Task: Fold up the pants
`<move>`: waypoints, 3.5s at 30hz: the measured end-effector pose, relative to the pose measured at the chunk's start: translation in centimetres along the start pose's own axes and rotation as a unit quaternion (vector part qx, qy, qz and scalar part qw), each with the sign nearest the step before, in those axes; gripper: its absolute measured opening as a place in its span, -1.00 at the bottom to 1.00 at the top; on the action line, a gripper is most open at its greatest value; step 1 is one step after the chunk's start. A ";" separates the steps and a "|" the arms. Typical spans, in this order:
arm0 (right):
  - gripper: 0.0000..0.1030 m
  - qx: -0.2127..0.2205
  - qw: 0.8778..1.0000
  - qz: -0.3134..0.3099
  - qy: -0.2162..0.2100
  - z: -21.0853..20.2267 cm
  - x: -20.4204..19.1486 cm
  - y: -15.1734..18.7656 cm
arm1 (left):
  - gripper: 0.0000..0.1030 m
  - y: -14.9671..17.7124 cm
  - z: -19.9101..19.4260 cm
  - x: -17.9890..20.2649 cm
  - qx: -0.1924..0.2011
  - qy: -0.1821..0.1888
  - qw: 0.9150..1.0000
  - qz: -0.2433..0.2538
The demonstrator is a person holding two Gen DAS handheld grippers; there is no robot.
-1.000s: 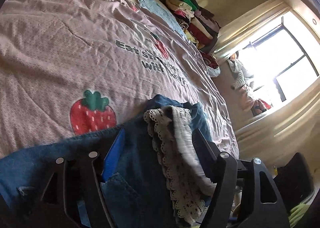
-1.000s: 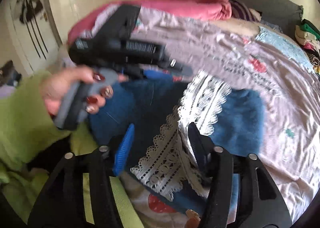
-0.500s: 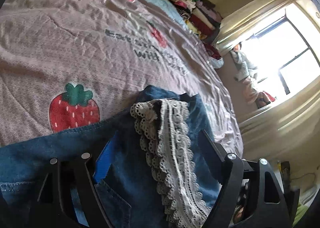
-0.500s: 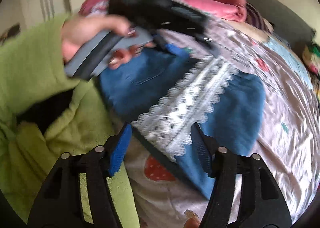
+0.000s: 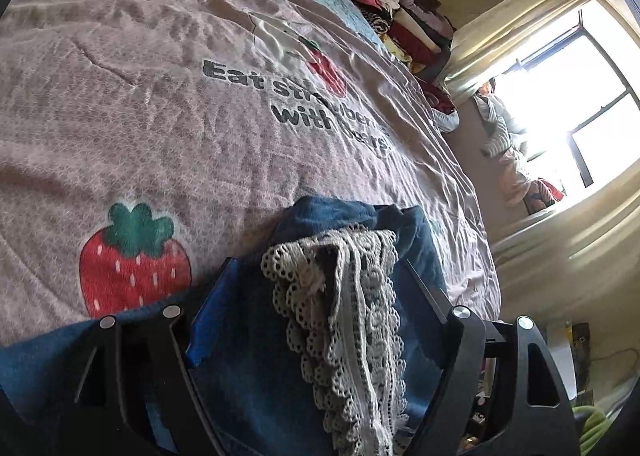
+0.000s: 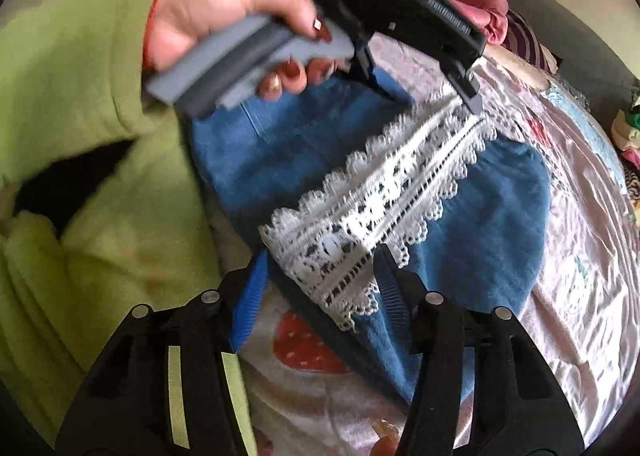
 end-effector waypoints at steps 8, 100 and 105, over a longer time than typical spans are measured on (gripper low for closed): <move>-0.58 0.001 0.999 0.033 -0.025 0.1 0.7 -0.6 | -0.50 -0.2 0.5 0.4 0.004 0.010 1.000 0.005; -0.10 -0.057 0.971 0.231 -0.008 9.9 15.6 -5.4 | 0.46 16.2 -2.3 6.1 -0.064 -0.125 0.968 0.210; 0.03 -0.032 0.970 0.239 0.005 8.2 16.0 -5.8 | 0.68 15.8 -3.5 6.4 -0.047 -0.134 0.969 0.200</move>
Point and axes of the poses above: each gripper's, at about its wrist camera, not at the fingertips, and z roughly the way its jaws point, x to its right, y to its underside, the point moved 7 cm from there along z, roughly the way its jaws point, and after that the axes turned 11 degrees about y, right-handed, at the moved point
